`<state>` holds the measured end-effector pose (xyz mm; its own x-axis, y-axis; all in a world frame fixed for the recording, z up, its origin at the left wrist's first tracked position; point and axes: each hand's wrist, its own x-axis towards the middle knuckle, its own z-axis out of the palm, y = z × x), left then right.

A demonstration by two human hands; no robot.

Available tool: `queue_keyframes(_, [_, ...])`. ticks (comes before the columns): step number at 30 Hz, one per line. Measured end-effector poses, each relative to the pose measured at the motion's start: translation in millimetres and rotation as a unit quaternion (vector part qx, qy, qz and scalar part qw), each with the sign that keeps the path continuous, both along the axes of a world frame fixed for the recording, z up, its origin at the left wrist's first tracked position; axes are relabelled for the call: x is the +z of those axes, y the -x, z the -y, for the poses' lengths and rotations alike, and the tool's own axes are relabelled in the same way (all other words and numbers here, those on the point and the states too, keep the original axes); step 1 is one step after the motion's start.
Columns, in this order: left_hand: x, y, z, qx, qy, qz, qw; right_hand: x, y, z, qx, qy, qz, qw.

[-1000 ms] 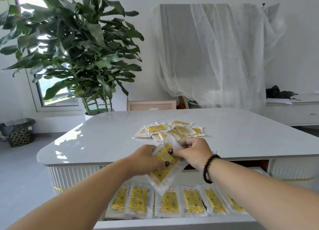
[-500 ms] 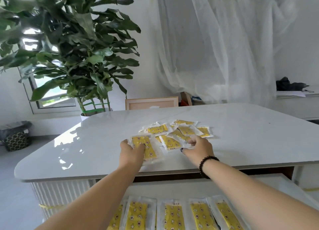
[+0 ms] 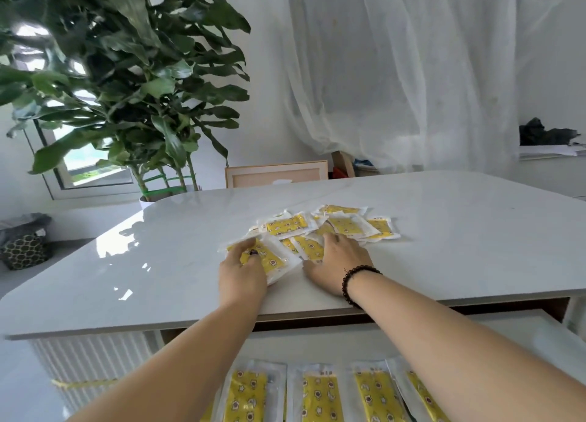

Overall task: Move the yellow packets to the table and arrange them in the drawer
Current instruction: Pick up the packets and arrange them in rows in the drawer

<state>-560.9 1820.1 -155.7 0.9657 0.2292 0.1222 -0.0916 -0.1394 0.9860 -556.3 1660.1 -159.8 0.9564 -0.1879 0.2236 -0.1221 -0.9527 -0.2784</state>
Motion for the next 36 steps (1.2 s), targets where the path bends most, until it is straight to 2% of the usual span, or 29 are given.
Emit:
queue_keyframes(7, [2,10,-12,-0.074,0.078,-0.039,0.994,5,10,10,-0.004,0.046,0.051,0.998])
queue_keyframes(9, [3,9,-14,-0.094,0.083,-0.05,0.991,5,14,18,-0.031,-0.012,0.102,0.994])
queue_keyframes(12, [0,4,-18,-0.13,0.085,-0.059,0.986,4,21,20,-0.03,-0.123,0.227,0.966])
queue_keyframes(15, [2,0,-17,-0.142,0.068,-0.071,0.985,0,27,14,0.049,-0.169,0.298,0.938])
queue_keyframes(17, [7,1,-14,-0.155,0.074,-0.079,0.982,-3,29,11,0.109,-0.168,0.314,0.928])
queue_keyframes(21, [14,3,-14,-0.191,0.067,-0.107,0.973,-13,32,6,0.244,-0.092,0.29,0.921])
queue_keyframes(28, [13,6,-13,-0.186,0.039,-0.106,0.976,-17,41,2,0.376,-0.004,0.293,0.879])
queue_keyframes(30, [13,5,-15,-0.184,0.029,-0.106,0.977,-16,45,2,0.37,-0.048,0.28,0.884])
queue_keyframes(31, [12,4,-17,-0.183,0.025,-0.106,0.977,-13,47,2,0.341,-0.101,0.283,0.891])
queue_keyframes(33, [13,6,-18,-0.183,0.025,-0.095,0.978,-5,47,2,0.236,-0.241,0.282,0.898])
queue_keyframes(36, [11,8,-17,-0.188,0.021,-0.085,0.978,4,40,10,0.112,-0.393,0.187,0.893])
